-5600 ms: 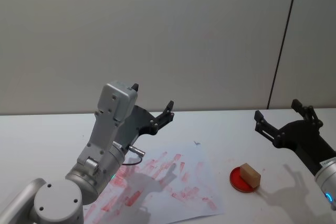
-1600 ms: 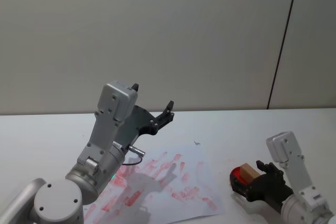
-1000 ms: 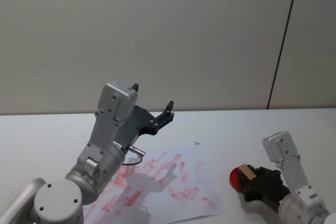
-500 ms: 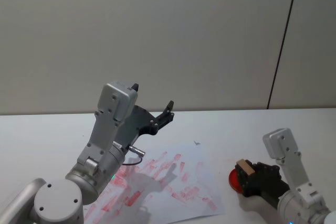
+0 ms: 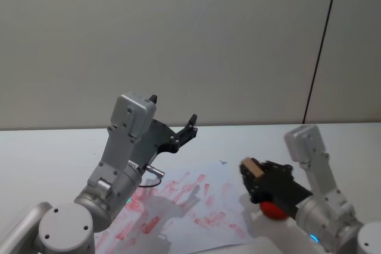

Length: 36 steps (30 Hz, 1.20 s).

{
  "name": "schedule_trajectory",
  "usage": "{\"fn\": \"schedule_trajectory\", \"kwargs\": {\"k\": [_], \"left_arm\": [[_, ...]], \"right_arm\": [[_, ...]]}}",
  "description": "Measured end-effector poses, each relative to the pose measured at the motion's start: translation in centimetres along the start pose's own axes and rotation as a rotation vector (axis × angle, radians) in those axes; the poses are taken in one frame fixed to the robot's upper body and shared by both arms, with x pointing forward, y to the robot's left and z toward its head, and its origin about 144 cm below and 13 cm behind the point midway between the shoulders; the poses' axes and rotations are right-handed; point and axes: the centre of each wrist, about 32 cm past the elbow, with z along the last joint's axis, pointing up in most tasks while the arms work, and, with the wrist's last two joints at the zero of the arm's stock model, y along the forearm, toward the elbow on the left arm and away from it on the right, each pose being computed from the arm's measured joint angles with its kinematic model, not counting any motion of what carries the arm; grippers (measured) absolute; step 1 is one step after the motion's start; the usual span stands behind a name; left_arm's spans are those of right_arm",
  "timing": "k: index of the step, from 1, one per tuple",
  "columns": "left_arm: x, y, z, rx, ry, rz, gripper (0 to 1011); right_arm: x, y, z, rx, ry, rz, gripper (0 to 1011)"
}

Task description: Use the one hand to pick up the stamp and affix it onto the A4 paper.

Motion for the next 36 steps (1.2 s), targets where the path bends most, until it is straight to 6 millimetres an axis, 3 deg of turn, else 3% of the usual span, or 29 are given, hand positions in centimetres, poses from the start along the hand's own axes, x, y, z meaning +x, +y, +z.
{"fn": "schedule_trajectory", "kwargs": {"k": [13, 24, 36], "left_arm": [[0.0, 0.0, 0.0, 0.0, 0.0, 0.0, 1001], [0.0, 0.0, 0.0, 0.0, 0.0, 0.0, 1001], [0.0, 0.0, 0.0, 0.0, 0.0, 0.0, 1001]], "right_arm": [[-1.9, 2.8, 1.3, -0.031, 0.005, 0.156, 221], [-3.7, 5.6, 0.5, -0.146, 0.004, 0.237, 221], [-4.7, 6.8, -0.3, -0.221, 0.006, 0.254, 221]]}}
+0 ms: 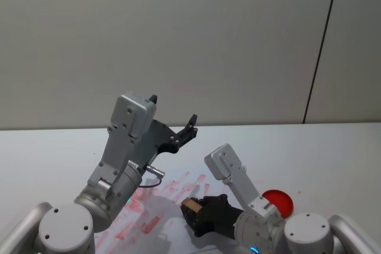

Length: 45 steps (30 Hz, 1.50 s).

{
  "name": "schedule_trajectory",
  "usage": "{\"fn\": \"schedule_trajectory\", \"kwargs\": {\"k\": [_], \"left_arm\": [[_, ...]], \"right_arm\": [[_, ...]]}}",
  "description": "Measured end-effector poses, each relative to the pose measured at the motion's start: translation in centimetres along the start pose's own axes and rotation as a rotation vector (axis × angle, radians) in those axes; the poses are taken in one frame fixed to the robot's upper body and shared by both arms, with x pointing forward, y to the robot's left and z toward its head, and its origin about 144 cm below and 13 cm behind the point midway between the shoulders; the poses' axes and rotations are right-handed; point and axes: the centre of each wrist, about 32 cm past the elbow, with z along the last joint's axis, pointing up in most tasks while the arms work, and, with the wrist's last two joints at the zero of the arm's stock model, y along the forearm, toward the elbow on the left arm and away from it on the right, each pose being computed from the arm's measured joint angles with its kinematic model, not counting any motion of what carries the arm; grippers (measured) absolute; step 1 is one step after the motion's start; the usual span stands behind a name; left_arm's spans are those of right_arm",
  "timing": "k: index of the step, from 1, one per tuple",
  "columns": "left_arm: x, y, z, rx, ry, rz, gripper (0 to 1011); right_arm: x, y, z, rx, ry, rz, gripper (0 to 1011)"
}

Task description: Use the one hand to pick up the stamp and affix it onto the A4 paper.

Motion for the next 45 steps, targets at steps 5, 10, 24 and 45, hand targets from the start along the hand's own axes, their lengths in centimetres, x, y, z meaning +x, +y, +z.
{"fn": "schedule_trajectory", "kwargs": {"k": [5, 10, 24, 45], "left_arm": [[0.0, 0.0, 0.0, 0.0, 0.0, 0.0, 1002], [0.0, 0.0, 0.0, 0.0, 0.0, 0.0, 1001], [0.0, 0.0, 0.0, 0.0, 0.0, 0.0, 1001], [0.0, 0.0, 0.0, 0.0, 0.0, 0.0, 1001]], "right_arm": [[-0.1, 0.3, -0.1, -0.016, 0.002, -0.003, 221], [-0.1, 0.4, -0.2, -0.029, 0.006, -0.011, 221], [0.2, -0.1, -0.4, -0.027, 0.05, -0.038, 221], [2.9, -6.5, 2.5, 0.222, 0.162, -0.119, 220]]}}
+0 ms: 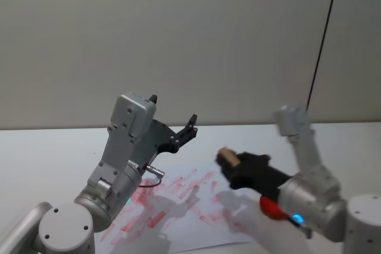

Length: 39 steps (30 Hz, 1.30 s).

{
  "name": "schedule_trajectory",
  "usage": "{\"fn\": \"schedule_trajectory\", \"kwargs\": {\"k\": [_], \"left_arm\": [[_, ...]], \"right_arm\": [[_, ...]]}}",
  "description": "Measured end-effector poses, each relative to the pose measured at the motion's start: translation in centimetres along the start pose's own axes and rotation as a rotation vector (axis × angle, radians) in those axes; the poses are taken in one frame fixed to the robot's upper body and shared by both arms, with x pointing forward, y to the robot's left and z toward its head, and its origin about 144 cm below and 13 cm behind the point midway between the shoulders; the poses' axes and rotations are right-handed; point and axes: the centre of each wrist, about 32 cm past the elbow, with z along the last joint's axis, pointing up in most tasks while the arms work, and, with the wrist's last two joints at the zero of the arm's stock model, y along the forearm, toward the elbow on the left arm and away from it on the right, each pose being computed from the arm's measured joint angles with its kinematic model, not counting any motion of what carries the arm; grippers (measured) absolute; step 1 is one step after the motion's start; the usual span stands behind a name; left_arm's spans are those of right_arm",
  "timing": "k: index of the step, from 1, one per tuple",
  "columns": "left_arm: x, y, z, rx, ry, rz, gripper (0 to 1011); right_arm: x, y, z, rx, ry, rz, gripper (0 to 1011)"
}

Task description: Use the one hand to pick up the stamp and affix it onto the A4 paper.

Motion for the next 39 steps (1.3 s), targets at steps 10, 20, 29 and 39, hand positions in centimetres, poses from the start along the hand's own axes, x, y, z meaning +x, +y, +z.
{"fn": "schedule_trajectory", "kwargs": {"k": [10, 20, 29, 39], "left_arm": [[0.0, 0.0, 0.0, 0.0, 0.0, 0.0, 1001], [0.0, 0.0, 0.0, 0.0, 0.0, 0.0, 1001], [0.0, 0.0, 0.0, 0.0, 0.0, 0.0, 1002], [0.0, 0.0, 0.0, 0.0, 0.0, 0.0, 1001]], "right_arm": [[2.7, -3.4, 0.0, -0.027, -0.006, -0.103, 220], [4.3, -5.1, -0.8, -0.097, -0.041, -0.154, 220], [4.7, -4.8, -1.8, -0.158, -0.063, -0.158, 220], [4.6, -3.5, -2.8, -0.209, -0.079, -0.163, 220]]}}
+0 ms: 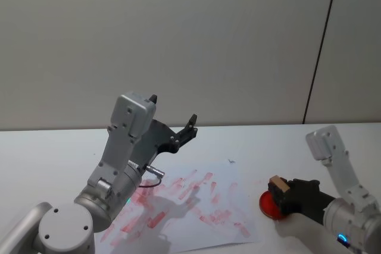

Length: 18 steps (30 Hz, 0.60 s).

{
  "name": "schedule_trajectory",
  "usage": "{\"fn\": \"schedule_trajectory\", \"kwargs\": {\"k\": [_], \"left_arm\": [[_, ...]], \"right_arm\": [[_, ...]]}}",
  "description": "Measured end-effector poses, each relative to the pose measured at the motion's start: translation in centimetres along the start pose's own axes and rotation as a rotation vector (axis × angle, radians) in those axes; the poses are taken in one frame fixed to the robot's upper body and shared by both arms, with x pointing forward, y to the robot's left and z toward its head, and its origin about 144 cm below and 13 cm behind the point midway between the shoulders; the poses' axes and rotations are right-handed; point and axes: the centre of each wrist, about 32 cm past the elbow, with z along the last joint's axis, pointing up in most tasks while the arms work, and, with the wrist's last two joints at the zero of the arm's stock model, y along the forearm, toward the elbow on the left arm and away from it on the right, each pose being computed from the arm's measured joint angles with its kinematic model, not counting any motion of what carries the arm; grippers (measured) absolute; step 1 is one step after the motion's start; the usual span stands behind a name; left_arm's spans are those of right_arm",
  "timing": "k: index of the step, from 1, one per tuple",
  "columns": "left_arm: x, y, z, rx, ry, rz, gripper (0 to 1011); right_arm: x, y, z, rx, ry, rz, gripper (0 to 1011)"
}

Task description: Use the one hand to pick up the stamp and affix it onto the A4 paper.

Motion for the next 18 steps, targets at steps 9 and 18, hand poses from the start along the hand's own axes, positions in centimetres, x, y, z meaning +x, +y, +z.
{"fn": "schedule_trajectory", "kwargs": {"k": [9, 18], "left_arm": [[0.0, 0.0, 0.0, 0.0, 0.0, 0.0, 1001], [0.0, 0.0, 0.0, 0.0, 0.0, 0.0, 1001]], "right_arm": [[-0.4, 1.1, -0.3, -0.021, -0.009, -0.006, 220], [-0.5, 1.6, -0.4, -0.028, -0.016, -0.01, 320]]}}
